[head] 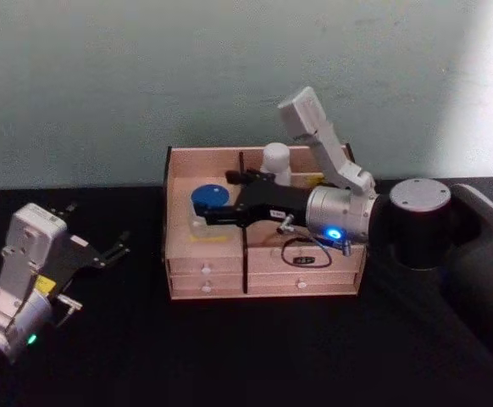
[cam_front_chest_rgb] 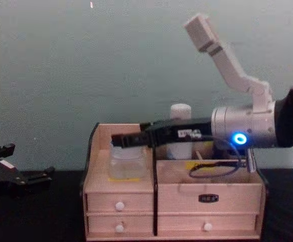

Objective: Pick up the facial cleanser and watermelon frost from the table and place them into the tiered storage box.

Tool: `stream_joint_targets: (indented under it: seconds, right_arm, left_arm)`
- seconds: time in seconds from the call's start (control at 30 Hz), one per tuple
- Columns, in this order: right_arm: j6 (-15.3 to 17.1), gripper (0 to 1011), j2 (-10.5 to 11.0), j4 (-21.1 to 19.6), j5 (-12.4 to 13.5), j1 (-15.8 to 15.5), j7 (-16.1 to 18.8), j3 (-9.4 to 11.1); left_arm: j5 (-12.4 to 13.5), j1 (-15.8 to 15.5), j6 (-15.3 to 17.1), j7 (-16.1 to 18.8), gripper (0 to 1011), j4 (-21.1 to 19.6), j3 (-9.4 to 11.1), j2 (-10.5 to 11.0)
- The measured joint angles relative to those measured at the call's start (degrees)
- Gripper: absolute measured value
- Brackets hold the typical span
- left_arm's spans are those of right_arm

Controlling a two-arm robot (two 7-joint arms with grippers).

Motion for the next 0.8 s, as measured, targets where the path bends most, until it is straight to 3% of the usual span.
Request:
stream_joint_targets:
  seconds: [0.33, 0.7, 0.8]
  right_arm:
    - [-0.01, 1002, 2.69, -9.81, 2.24, -3.44, -2.7, 2.74]
    - [-1.3, 1002, 6.37, -19.57, 3.67, -9.4, -11.58, 8.62]
    - [-2.22, 1002, 7.74, -22.24, 3.66, -12.23, -15.03, 11.28]
  left_arm:
    - [0.0, 0.0, 0.0, 0.0, 1001, 0.0, 0.0, 0.0]
    - [0.0, 0.0, 0.0, 0.0, 1001, 0.0, 0.0, 0.0]
    - [0.0, 0.0, 0.0, 0.0, 1001, 0.0, 0.0, 0.0]
